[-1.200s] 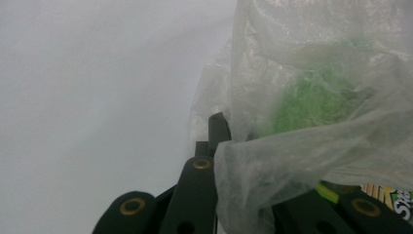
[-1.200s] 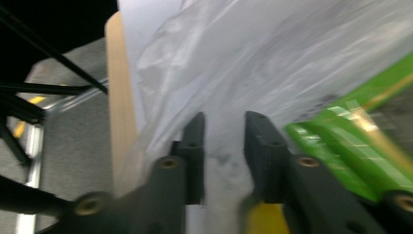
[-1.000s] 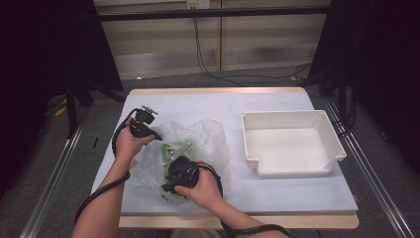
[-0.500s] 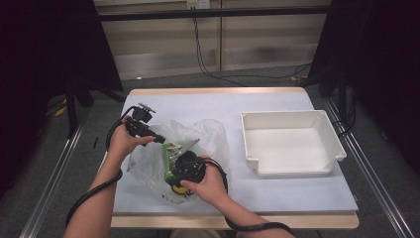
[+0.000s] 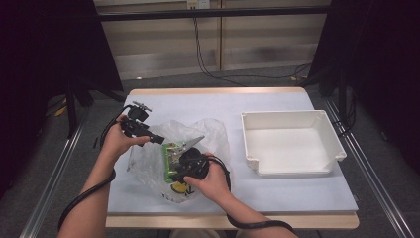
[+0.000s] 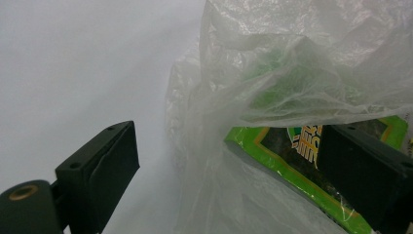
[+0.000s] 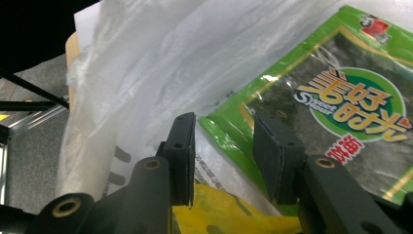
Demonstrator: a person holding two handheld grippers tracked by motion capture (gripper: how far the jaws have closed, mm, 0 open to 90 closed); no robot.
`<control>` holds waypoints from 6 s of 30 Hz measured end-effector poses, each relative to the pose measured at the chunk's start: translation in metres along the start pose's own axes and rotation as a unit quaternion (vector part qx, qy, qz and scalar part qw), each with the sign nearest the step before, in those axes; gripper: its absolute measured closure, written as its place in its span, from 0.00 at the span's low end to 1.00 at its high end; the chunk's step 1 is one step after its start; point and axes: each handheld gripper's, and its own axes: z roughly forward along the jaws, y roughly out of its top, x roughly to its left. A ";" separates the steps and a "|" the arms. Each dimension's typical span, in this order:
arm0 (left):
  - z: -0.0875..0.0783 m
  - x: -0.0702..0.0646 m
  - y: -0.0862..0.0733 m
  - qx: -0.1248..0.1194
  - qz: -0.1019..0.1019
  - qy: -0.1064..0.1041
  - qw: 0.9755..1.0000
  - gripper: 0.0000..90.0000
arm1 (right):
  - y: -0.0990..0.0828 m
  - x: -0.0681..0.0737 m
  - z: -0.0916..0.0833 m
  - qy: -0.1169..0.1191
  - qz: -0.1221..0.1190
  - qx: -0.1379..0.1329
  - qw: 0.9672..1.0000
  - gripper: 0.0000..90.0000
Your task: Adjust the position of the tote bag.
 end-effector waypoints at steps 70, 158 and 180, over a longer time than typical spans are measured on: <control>0.063 0.005 0.022 0.045 -0.016 0.002 0.999 1.00 | -0.027 0.014 0.026 0.056 -0.038 0.018 0.998 1.00; 0.041 -0.092 -0.079 0.020 0.066 -0.021 0.997 0.37 | -0.046 -0.026 -0.018 -0.026 0.011 0.039 0.999 0.94; 0.038 -0.088 -0.081 0.013 0.071 -0.019 0.997 0.99 | -0.044 -0.030 -0.018 -0.033 0.012 0.039 0.999 0.94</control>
